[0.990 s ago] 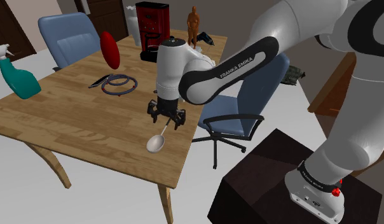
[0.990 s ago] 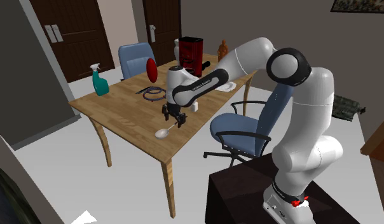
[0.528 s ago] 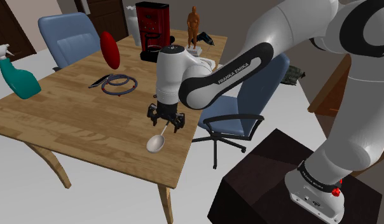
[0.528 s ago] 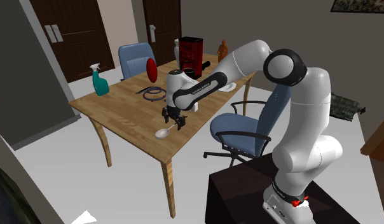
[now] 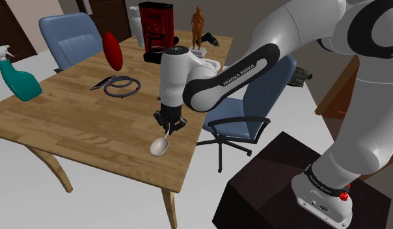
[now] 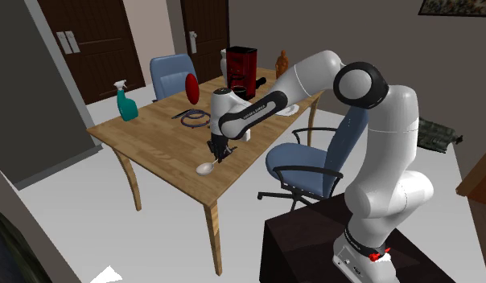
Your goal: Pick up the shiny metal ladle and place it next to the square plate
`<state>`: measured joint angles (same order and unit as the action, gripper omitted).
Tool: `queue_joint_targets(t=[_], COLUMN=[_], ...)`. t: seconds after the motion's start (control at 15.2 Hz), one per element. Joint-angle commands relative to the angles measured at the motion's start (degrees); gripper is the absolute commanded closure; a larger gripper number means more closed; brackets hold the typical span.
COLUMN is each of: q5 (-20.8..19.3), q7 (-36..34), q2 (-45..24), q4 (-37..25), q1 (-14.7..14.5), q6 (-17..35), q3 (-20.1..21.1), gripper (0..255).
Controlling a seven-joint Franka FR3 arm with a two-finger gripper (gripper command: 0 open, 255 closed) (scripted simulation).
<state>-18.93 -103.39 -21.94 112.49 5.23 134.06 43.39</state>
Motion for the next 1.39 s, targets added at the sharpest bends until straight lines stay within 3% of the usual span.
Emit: queue_joint_targets(t=[0.0,0.26,1.32], q5=[0.0,-0.01,6.83], q7=[0.0,0.0,4.31], q2=[0.0,-0.01,6.62], q4=[0.0,0.0,-5.09], q1=[0.0,0.0,2.95], q6=[0.0,0.0,-9.89], q3=[0.0,-0.01,3.65], gripper=[255,255,255])
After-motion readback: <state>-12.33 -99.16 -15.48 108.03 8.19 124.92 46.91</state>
